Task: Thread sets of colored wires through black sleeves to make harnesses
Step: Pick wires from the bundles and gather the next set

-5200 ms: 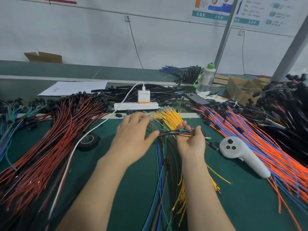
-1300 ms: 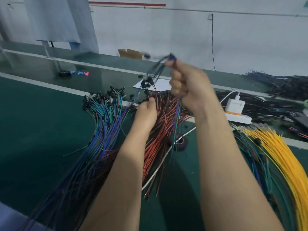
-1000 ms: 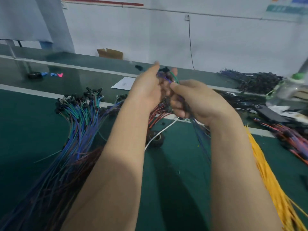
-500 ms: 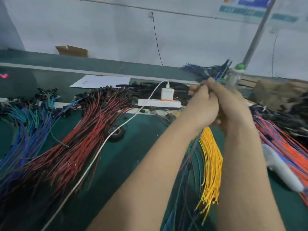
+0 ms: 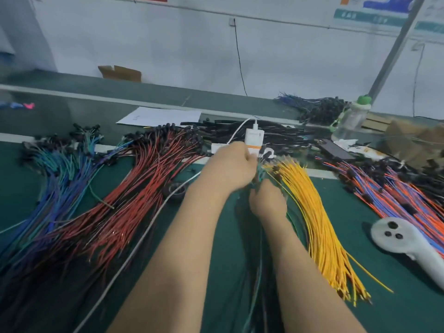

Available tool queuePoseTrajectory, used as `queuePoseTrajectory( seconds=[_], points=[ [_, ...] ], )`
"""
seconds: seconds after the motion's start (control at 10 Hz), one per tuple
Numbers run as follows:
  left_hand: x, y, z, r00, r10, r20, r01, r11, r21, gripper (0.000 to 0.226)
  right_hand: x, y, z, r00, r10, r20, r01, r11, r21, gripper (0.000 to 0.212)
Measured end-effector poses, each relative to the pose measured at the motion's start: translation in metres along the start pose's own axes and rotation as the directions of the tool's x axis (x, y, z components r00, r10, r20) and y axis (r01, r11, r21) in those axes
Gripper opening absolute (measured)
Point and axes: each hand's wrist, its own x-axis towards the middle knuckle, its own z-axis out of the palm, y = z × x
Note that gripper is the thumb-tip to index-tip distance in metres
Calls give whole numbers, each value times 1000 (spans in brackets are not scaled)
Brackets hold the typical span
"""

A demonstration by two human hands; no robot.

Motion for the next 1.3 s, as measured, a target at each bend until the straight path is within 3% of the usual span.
queuePoseTrajectory(
  seconds=[0.1, 0.2, 0.3, 0.4, 0.5, 0.6, 0.7, 0.9, 1.0, 1.1, 1.2, 1.3],
  points=[
    [22, -52, -23, 957, -153, -245, 189, 973, 131, 37, -3, -7, 12, 999, 17, 49, -14, 998, -63, 44],
    [32, -105, -56, 865, -332, -376, 425, 884, 196, 48, 5, -34, -2, 998, 61, 20, -60, 997, -42, 54],
    [31, -158, -88, 725, -502, -472, 625, 767, 145, 58, -6, -88, -3, 982, -150, -113, 166, 975, 147, 39],
    [20, -206, -112, 582, -634, -509, 754, 655, 48, 79, -23, -166, 20, 927, -373, -36, 361, 867, 344, 25],
    [9, -245, -129, 484, -750, -451, 834, 551, -21, 106, -42, -235, 60, 841, -470, 269, 328, 837, 437, 29],
    [2, -269, -134, 448, -833, -324, 881, 473, 2, 130, -52, -269, 95, 750, -463, 472, 247, 859, 449, 35],
    [2, -281, -132, 478, -826, -298, 876, 475, 88, 122, -56, -280, 117, 711, -456, 535, 214, 866, 453, 37],
    [9, -283, -148, 481, -786, -389, 851, 524, -8, 74, -67, -299, 150, 633, -607, 480, 210, 732, 648, 36],
    [7, -282, -147, 544, -735, -406, 825, 555, 101, 45, -65, -299, 149, 652, -595, 471, 194, 731, 655, 31],
    [3, -279, -147, 573, -732, -369, 810, 574, 119, 32, -52, -292, 148, 796, -427, 428, 112, 799, 590, 28],
    [3, -278, -145, 568, -746, -346, 811, 578, 85, 23, -48, -283, 146, 804, -326, 498, 16, 848, 529, 30],
    [5, -275, -142, 547, -769, -331, 834, 533, 142, 41, -55, -281, 144, 736, -327, 592, -140, 783, 606, 20]
  ],
)
